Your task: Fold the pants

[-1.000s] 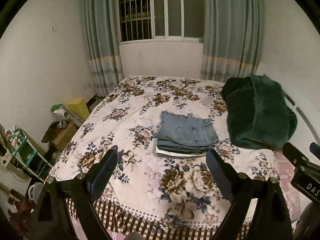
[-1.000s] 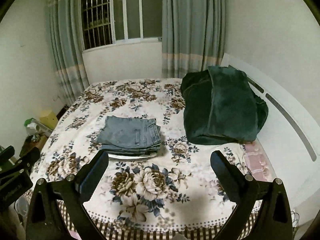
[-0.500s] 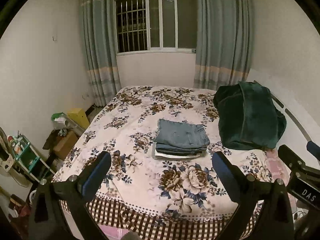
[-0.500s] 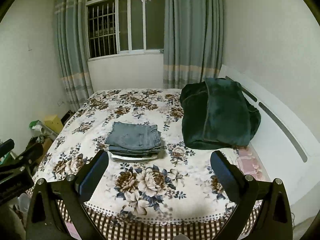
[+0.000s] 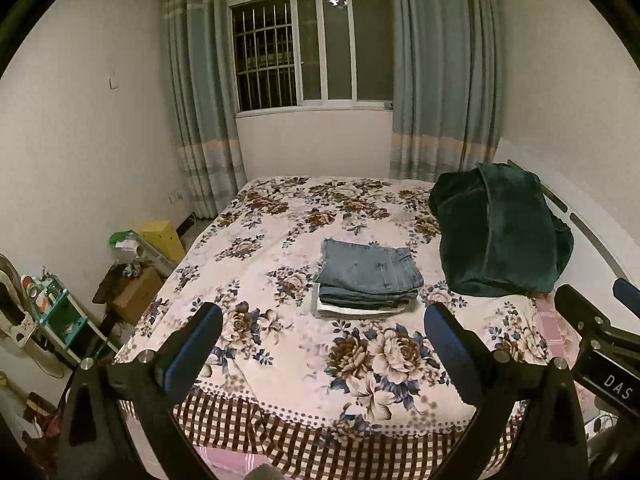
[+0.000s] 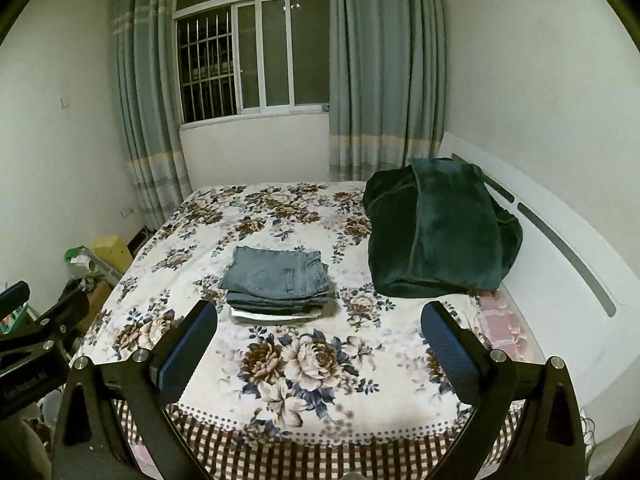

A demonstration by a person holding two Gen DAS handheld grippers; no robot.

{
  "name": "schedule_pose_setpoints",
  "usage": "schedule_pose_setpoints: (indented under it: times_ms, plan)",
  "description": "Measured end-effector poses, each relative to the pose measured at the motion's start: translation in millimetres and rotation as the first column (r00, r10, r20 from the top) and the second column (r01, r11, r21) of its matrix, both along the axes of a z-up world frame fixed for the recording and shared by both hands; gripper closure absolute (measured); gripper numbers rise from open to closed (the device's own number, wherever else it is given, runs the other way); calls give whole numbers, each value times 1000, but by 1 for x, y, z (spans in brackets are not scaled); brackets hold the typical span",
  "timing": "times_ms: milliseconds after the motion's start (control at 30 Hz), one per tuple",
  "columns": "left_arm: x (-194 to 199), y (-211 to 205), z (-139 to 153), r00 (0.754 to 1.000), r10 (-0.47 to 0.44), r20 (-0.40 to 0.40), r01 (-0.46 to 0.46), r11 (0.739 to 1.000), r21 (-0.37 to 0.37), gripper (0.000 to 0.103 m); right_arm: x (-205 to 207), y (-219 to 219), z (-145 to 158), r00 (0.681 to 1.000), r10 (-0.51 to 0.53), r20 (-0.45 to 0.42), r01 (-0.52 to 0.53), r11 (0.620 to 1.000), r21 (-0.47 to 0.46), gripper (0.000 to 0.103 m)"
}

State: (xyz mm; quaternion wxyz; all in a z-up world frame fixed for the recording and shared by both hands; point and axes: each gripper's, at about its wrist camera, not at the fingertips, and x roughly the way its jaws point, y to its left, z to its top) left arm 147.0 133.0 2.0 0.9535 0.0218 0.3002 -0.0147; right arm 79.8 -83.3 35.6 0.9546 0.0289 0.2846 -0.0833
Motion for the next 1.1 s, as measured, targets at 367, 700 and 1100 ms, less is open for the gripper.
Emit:
schedule_pose_setpoints:
  times_ms: [367, 700, 1100]
  plan:
    - [-9, 1, 1, 1000, 6, 3, -6, 1000, 4, 0, -3, 5, 2, 1000, 8, -1, -8, 1000, 11, 0]
    - [-9, 1, 2, 1000, 3, 5, -3, 1000, 6, 0, -3, 9, 3, 1000, 10, -4, -10, 1000, 18, 0]
    - [-4, 7, 7, 1000, -3, 9, 3, 1000, -5, 0, -5, 9, 2, 1000, 12, -5, -12, 1000, 18, 0]
